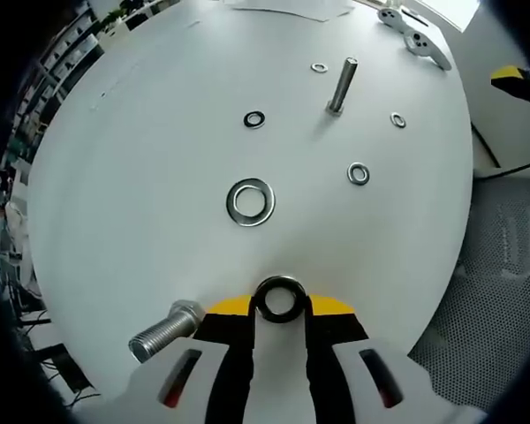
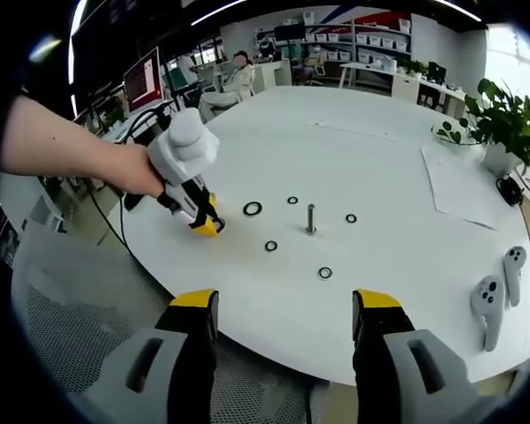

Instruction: Place the washer onto the threaded stud by aligning its center hole with the stud, sliding it down to the base, and recovering from edge contact or off-axis alignment until the washer reaches the visible bottom stop.

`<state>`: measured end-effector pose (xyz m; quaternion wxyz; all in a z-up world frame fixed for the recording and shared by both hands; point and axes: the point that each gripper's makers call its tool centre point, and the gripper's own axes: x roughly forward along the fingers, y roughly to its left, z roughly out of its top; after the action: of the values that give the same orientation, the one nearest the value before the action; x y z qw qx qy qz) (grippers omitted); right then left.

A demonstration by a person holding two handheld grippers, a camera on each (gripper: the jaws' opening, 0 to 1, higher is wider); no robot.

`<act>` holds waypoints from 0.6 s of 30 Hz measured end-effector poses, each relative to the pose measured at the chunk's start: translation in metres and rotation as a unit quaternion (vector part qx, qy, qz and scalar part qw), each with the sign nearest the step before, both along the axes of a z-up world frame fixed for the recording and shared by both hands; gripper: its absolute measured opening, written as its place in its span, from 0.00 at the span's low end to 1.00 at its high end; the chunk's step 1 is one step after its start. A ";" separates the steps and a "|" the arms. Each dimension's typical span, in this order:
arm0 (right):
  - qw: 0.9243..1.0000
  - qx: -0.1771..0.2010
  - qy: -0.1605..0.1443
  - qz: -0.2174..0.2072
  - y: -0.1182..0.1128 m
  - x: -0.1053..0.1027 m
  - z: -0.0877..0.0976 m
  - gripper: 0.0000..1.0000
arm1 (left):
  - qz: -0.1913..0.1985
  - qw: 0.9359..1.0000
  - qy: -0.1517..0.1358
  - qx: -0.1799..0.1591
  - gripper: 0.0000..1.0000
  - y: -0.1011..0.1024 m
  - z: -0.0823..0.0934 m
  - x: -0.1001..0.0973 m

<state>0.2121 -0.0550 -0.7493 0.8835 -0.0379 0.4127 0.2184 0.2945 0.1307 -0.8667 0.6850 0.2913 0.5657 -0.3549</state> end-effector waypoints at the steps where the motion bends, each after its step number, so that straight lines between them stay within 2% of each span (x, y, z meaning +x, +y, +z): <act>1: 1.000 0.001 0.000 -0.001 0.000 0.000 0.000 0.64 | -0.001 1.000 0.000 0.000 0.19 0.000 0.000 0.000; 11: 1.000 0.004 -0.001 0.000 0.002 0.001 0.001 0.64 | -0.012 1.000 -0.003 -0.008 0.19 -0.004 0.001 -0.005; 18: 1.000 0.004 -0.002 -0.002 0.002 0.001 0.001 0.64 | -0.008 1.000 -0.007 -0.021 0.19 -0.005 0.013 0.000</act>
<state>0.2131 -0.0528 -0.7480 0.8850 -0.0339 0.4097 0.2186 0.2943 0.1260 -0.8536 0.6923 0.2836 0.5508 -0.3700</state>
